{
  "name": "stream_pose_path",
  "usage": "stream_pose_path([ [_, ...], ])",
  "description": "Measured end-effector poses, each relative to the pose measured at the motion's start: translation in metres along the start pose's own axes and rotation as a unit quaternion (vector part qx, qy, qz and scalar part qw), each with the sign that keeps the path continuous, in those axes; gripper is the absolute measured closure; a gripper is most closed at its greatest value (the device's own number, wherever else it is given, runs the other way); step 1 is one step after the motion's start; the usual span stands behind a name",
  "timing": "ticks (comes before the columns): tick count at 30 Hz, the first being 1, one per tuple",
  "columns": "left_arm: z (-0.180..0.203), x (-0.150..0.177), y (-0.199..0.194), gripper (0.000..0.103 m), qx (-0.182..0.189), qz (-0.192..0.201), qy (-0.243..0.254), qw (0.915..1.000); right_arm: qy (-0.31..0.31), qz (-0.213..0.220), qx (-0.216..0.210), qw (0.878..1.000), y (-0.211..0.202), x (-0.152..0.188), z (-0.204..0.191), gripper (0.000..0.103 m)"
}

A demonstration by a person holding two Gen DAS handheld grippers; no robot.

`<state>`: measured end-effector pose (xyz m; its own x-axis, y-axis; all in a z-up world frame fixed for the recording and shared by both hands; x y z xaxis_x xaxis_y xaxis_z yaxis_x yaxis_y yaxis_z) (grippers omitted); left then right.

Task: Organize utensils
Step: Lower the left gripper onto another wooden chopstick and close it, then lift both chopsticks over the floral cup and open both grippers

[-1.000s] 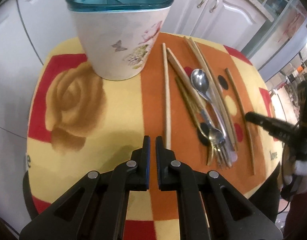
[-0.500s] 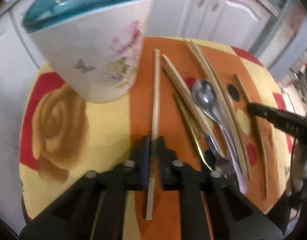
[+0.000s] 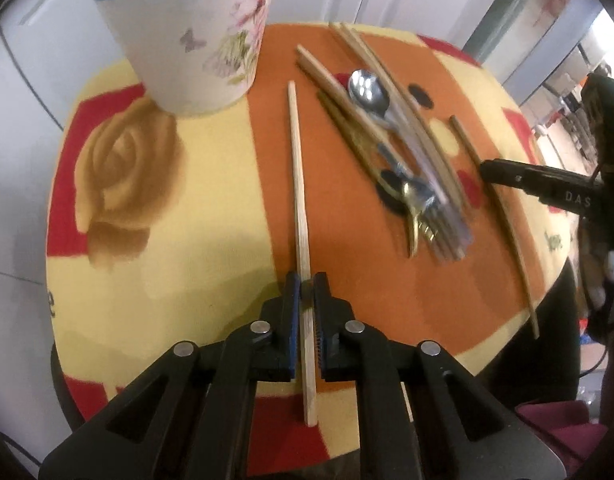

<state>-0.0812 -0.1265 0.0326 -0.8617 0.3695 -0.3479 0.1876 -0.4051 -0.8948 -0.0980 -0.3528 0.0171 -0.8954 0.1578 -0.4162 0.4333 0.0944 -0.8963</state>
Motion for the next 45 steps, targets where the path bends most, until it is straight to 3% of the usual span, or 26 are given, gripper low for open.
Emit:
stream_pose_path([
  [2, -0.003, -0.01, -0.003, 0.077, 0.003, 0.017, -0.011, 0.9998, -0.007, 0.005, 0.002, 1.0, 0.001, -0.011, -0.001, 0.063],
  [4, -0.006, -0.027, -0.004, 0.07, 0.001, 0.041, -0.021, 0.999, -0.01, 0.01, 0.009, 1.0, 0.003, -0.019, -0.002, 0.065],
  [6, -0.007, -0.042, 0.0, 0.069, -0.027, 0.055, -0.017, 0.998, -0.008, 0.011, 0.011, 1.0, 0.009, -0.026, -0.003, 0.076],
  [10, -0.003, -0.067, 0.019, 0.069, -0.075, 0.07, 0.001, 0.9947, -0.019, 0.005, 0.014, 1.0, 0.024, -0.029, -0.006, 0.084],
  [12, -0.002, -0.073, 0.03, 0.069, -0.088, 0.061, 0.003, 0.9942, -0.03, 0.005, 0.018, 0.999, 0.024, -0.03, -0.008, 0.093],
  [14, 0.002, -0.077, 0.043, 0.07, -0.092, 0.047, 0.011, 0.9946, -0.034, 0.003, 0.013, 0.999, 0.025, -0.032, -0.007, 0.095],
  [15, 0.0, -0.079, 0.045, 0.071, -0.095, 0.052, 0.013, 0.9941, -0.035, 0.003, 0.012, 0.999, 0.024, -0.032, -0.006, 0.095],
  [16, 0.001, -0.081, 0.046, 0.082, -0.093, 0.056, 0.013, 0.994, -0.037, 0.003, 0.01, 0.999, 0.022, -0.031, -0.005, 0.095],
  [17, 0.002, -0.082, 0.047, 0.095, -0.087, 0.055, 0.019, 0.9945, -0.036, 0.004, 0.006, 0.999, 0.02, -0.031, -0.004, 0.095],
  [18, 0.005, -0.084, 0.049, 0.098, -0.083, 0.048, 0.027, 0.995, -0.033, 0.007, -0.001, 0.999, 0.016, -0.03, -0.003, 0.095],
  [20, 0.007, -0.082, 0.047, 0.099, -0.078, 0.046, 0.028, 0.9955, -0.026, 0.019, -0.01, 0.999, 0.004, -0.028, 0.001, 0.095],
  [23, 0.003, -0.075, 0.033, 0.099, -0.03, 0.046, 0.005, 0.9985, -0.015, 0.036, -0.024, 0.999, -0.016, -0.026, 0.005, 0.096],
  [29, -0.005, -0.062, -0.018, 0.099, 0.019, 0.089, -0.019, 0.9957, -0.017, 0.072, -0.051, 0.996, -0.054, -0.027, -0.004, 0.096],
  [38, 0.002, -0.054, -0.1, 0.099, 0.048, 0.155, -0.013, 0.9866, -0.042, 0.121, -0.092, 0.987, -0.109, -0.038, -0.032, 0.096],
  [45, -0.004, -0.051, -0.165, 0.099, 0.064, 0.21, -0.018, 0.9755, -0.07, 0.174, -0.132, 0.973, -0.156, -0.065, -0.061, 0.096],
])
Point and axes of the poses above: each gripper's, at about its wrist camera, not at the fingertips, and y roughly the way its jaws point, z to its right, x to its underside, the point moved 1 cm from there along y, roughly the way its jaws point, and after that the axes turned 8 degrees about x, right-handed, at the moved point
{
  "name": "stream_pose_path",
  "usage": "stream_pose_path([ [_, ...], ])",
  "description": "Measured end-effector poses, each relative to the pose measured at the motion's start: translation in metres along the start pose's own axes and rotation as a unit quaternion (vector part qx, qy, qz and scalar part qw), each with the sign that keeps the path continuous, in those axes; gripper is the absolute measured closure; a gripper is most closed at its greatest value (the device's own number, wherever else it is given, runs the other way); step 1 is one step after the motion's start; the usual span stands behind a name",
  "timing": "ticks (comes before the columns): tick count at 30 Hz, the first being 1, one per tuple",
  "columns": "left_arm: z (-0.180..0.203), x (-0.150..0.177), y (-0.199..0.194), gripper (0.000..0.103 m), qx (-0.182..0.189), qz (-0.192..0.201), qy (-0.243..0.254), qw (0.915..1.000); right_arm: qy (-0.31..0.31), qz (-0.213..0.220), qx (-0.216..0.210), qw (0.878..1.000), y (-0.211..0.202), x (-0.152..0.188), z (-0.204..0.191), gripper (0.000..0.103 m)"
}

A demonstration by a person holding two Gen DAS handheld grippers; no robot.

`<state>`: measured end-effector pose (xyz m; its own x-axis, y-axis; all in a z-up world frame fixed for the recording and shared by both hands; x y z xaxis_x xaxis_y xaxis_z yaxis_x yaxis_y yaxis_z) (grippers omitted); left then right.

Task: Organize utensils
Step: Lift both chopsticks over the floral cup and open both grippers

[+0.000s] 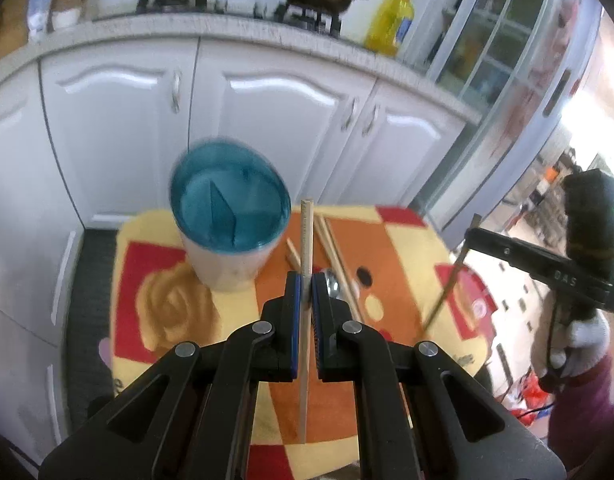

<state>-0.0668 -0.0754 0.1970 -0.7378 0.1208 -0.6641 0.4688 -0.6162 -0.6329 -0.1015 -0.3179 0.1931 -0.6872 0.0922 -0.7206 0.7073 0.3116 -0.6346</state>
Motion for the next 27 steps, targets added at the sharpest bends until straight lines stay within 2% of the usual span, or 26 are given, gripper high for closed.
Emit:
stream_pose_path([
  [4, 0.0, -0.03, -0.03, 0.099, -0.005, 0.045, 0.005, 0.999, -0.016, 0.042, -0.01, 0.999, -0.006, -0.04, -0.021, 0.096],
  [8, -0.003, -0.069, -0.048, 0.099, -0.033, 0.102, 0.015, 0.9941, -0.024, 0.078, -0.017, 0.997, -0.003, -0.083, -0.04, 0.096],
  [10, -0.007, -0.089, -0.05, 0.099, -0.042, 0.123, 0.013, 0.9914, -0.032, 0.09, -0.016, 0.995, -0.001, -0.102, -0.048, 0.096],
  [14, -0.016, -0.122, -0.039, 0.099, -0.091, 0.159, 0.026, 0.9827, -0.035, 0.105, -0.007, 0.994, 0.013, -0.135, -0.059, 0.096],
  [18, -0.036, -0.14, -0.015, 0.099, -0.113, 0.166, 0.018, 0.9795, -0.033, 0.11, -0.002, 0.993, 0.029, -0.157, -0.061, 0.096],
  [22, -0.048, -0.145, 0.007, 0.099, -0.142, 0.172, 0.023, 0.9746, -0.046, 0.117, 0.023, 0.992, 0.055, -0.166, -0.068, 0.096],
  [25, -0.058, -0.141, 0.026, 0.099, -0.149, 0.16, 0.015, 0.9757, -0.047, 0.101, 0.029, 0.993, 0.084, -0.163, -0.069, 0.096],
  [27, -0.065, -0.134, 0.039, 0.099, -0.156, 0.15, 0.012, 0.9762, -0.043, 0.075, 0.023, 0.996, 0.107, -0.155, -0.066, 0.096],
])
Point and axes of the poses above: each gripper's, at about its wrist camera, not at the fingertips, and y roughly the way its jaws point, z to its right, x to its underside, the point moved 1 cm from there along y, roughly the way its jaws point, and after that the axes turned 8 degrees about x, right-handed, at the moved point
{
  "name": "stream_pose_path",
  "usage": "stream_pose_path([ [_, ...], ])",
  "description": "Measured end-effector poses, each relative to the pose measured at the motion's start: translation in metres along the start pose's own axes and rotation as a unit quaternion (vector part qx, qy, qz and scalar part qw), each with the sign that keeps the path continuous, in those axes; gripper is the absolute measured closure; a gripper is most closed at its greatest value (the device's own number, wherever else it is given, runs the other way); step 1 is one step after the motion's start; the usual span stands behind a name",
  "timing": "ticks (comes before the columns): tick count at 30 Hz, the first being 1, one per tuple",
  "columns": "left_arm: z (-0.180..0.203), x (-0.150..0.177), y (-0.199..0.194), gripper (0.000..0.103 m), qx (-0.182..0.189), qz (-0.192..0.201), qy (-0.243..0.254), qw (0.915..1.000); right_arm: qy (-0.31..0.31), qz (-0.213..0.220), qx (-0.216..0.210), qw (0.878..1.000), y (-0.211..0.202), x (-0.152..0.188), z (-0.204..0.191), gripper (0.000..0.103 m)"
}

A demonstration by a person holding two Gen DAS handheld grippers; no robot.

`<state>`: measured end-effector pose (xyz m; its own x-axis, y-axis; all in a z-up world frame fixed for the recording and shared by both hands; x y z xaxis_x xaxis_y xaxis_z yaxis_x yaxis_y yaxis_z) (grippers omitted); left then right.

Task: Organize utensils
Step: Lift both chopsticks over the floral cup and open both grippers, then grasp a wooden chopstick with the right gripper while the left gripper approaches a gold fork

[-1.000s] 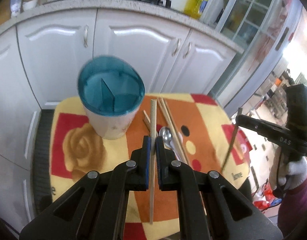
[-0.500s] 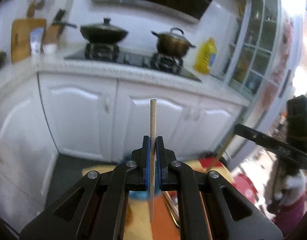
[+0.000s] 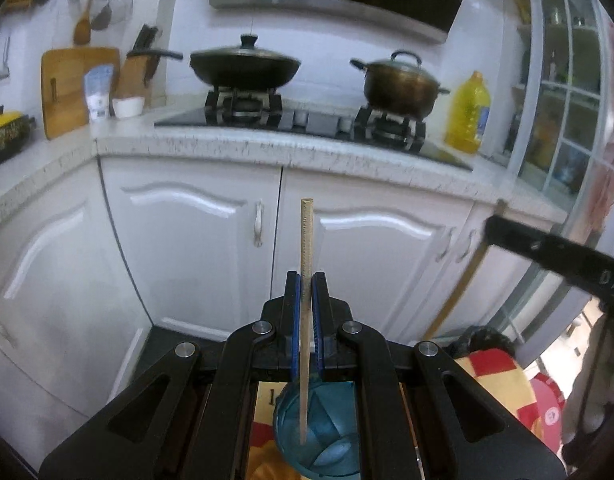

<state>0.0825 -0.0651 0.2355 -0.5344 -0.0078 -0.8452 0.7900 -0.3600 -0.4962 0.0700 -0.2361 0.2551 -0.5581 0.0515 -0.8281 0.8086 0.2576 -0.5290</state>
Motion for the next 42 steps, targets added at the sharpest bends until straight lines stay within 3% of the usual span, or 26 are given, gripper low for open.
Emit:
stream_pose_path([
  [7, -0.011, 0.029, 0.025, 0.099, -0.009, -0.044, -0.019, 0.9988, 0.0, -0.078, -0.015, 0.997, 0.055, 0.035, -0.001, 0.096],
  [10, -0.015, 0.035, 0.028, 0.099, -0.013, -0.052, -0.03, 0.9981, 0.01, -0.075, -0.019, 0.997, 0.06, 0.039, 0.0, 0.096],
  [11, -0.017, 0.036, 0.029, 0.099, -0.014, -0.056, -0.035, 0.9977, 0.013, -0.084, -0.019, 0.996, 0.062, 0.041, 0.002, 0.092],
  [12, -0.019, 0.038, 0.03, 0.099, -0.017, -0.058, -0.04, 0.9974, 0.015, -0.089, -0.017, 0.996, 0.063, 0.042, 0.004, 0.076],
  [14, -0.021, 0.039, 0.03, 0.093, -0.021, -0.062, -0.045, 0.9968, 0.025, -0.091, -0.018, 0.995, 0.059, 0.046, 0.009, 0.066],
  [17, -0.025, 0.042, 0.029, 0.077, -0.021, -0.069, -0.058, 0.9957, 0.032, -0.092, -0.017, 0.995, 0.048, 0.051, 0.016, 0.066],
  [23, -0.027, 0.046, 0.005, 0.064, -0.003, -0.063, -0.076, 0.9951, 0.044, -0.119, 0.013, 0.992, 0.02, 0.089, 0.047, 0.066],
  [29, -0.019, 0.057, -0.033, 0.063, 0.008, -0.047, -0.062, 0.997, 0.046, -0.208, 0.073, 0.974, 0.019, 0.18, 0.085, 0.066],
  [32, -0.013, 0.067, -0.044, 0.063, 0.014, -0.053, -0.057, 0.9969, 0.063, -0.231, 0.075, 0.968, 0.02, 0.214, 0.093, 0.074],
  [42, 0.016, 0.108, -0.047, 0.063, 0.044, -0.105, -0.06, 0.9917, 0.135, -0.245, 0.074, 0.957, 0.073, 0.214, 0.113, 0.078],
])
Point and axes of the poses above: each gripper's, at about its wrist camera, not at the fingertips, and y roughly the way its jaws point, z to its right, x to its underside, the point moved 1 cm from there along y, roughly the way its jaws point, and after that the axes turned 8 degrees about x, right-handed, at the moved point
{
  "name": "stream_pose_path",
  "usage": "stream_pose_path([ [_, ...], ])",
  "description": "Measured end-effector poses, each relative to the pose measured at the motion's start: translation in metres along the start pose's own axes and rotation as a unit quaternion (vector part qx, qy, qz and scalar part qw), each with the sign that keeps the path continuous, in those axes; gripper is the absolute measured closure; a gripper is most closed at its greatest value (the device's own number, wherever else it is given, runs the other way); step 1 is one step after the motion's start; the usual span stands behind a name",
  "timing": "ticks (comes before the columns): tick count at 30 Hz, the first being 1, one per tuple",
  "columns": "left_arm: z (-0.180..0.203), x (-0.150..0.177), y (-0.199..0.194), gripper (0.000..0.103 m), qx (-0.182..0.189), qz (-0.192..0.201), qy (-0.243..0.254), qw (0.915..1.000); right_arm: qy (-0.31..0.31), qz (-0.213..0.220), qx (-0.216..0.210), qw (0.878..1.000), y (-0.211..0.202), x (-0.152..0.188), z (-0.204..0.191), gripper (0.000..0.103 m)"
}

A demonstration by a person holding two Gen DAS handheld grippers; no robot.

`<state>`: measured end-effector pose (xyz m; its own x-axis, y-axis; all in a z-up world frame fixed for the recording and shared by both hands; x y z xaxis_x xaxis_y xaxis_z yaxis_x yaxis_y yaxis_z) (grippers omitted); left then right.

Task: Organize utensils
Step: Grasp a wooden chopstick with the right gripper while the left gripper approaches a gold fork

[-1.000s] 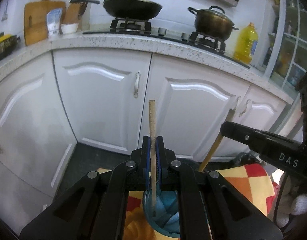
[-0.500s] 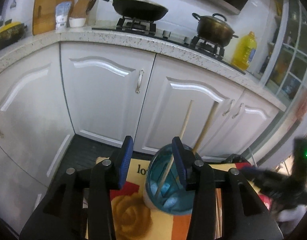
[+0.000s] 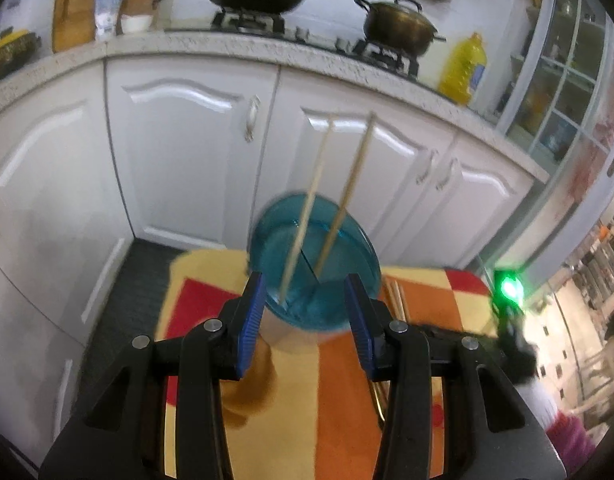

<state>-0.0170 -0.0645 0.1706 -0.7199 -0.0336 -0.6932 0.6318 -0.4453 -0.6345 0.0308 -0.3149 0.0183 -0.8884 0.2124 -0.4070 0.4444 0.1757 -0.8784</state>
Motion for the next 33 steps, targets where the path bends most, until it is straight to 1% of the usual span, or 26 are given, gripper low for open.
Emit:
stream_pose_path([
  [1, 0.004, 0.004, 0.003, 0.063, 0.004, -0.009, 0.002, 1.0, -0.001, -0.003, 0.002, 1.0, 0.003, 0.0, 0.001, 0.083],
  [2, 0.006, 0.007, 0.004, 0.063, 0.005, -0.012, 0.004, 0.9999, 0.002, -0.003, 0.001, 1.0, 0.004, 0.002, 0.002, 0.086],
  [4, 0.011, 0.013, 0.007, 0.063, 0.006, -0.019, 0.011, 0.9997, 0.004, -0.004, -0.005, 1.0, 0.0, 0.01, 0.007, 0.086],
  [5, 0.013, 0.016, 0.01, 0.063, 0.005, -0.022, 0.015, 0.9996, 0.001, -0.002, -0.003, 1.0, -0.004, 0.015, 0.011, 0.095],
  [9, 0.02, 0.036, 0.028, 0.063, 0.008, -0.054, 0.025, 0.9982, 0.013, -0.005, 0.014, 1.0, -0.022, 0.042, 0.04, 0.096],
  [11, 0.025, 0.048, 0.043, 0.063, 0.012, -0.075, 0.025, 0.9968, 0.017, -0.006, 0.035, 0.999, -0.028, 0.053, 0.054, 0.096],
  [13, 0.032, 0.059, 0.059, 0.063, 0.02, -0.095, 0.025, 0.995, 0.026, -0.007, 0.037, 0.999, -0.035, 0.059, 0.063, 0.096],
  [14, 0.036, 0.063, 0.067, 0.063, 0.024, -0.103, 0.025, 0.9941, 0.031, -0.004, 0.033, 0.999, -0.038, 0.061, 0.065, 0.096],
  [15, 0.04, 0.068, 0.076, 0.063, 0.029, -0.112, 0.026, 0.9929, 0.034, 0.001, 0.027, 0.999, -0.041, 0.063, 0.066, 0.09],
  [16, 0.043, 0.072, 0.082, 0.063, 0.031, -0.12, 0.026, 0.992, 0.035, 0.006, 0.02, 0.999, -0.044, 0.064, 0.066, 0.082],
  [17, 0.045, 0.075, 0.089, 0.063, 0.034, -0.127, 0.026, 0.991, 0.036, 0.01, 0.018, 0.999, -0.048, 0.065, 0.065, 0.068],
  [20, 0.051, 0.084, 0.112, 0.063, 0.048, -0.155, 0.015, 0.9866, 0.034, 0.016, 0.009, 0.999, -0.053, 0.067, 0.063, 0.067],
  [24, 0.05, 0.092, 0.133, 0.064, 0.034, -0.185, 0.013, 0.9821, 0.021, 0.02, 0.0, 1.0, -0.057, 0.069, 0.056, 0.067],
  [27, 0.05, 0.098, 0.146, 0.065, 0.037, -0.204, 0.014, 0.9783, 0.024, 0.021, 0.0, 0.999, -0.054, 0.069, 0.056, 0.067],
  [30, 0.05, 0.098, 0.149, 0.065, 0.039, -0.194, 0.015, 0.9802, 0.029, 0.019, 0.011, 0.999, -0.049, 0.068, 0.059, 0.067],
  [31, 0.05, 0.096, 0.151, 0.068, 0.038, -0.193, 0.015, 0.9804, 0.031, 0.02, 0.012, 0.999, -0.047, 0.066, 0.06, 0.067],
  [32, 0.049, 0.095, 0.153, 0.073, 0.037, -0.192, 0.015, 0.9807, 0.032, 0.023, 0.015, 0.999, -0.044, 0.063, 0.062, 0.067],
  [33, 0.049, 0.093, 0.155, 0.077, 0.035, -0.191, 0.02, 0.9808, 0.033, 0.024, 0.022, 0.999, -0.042, 0.061, 0.063, 0.069],
])
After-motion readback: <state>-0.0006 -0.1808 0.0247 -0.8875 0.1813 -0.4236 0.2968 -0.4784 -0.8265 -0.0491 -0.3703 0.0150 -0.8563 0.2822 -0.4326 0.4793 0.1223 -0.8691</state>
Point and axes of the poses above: each gripper's, at about its wrist camera, not at the fingertips, and y roughly the way its jaws point, z to its right, x to its underside, the point moved 1 cm from there along y, roughly the way its jaws point, and after that the axes turned 8 degrees about x, right-handed, at the moved point
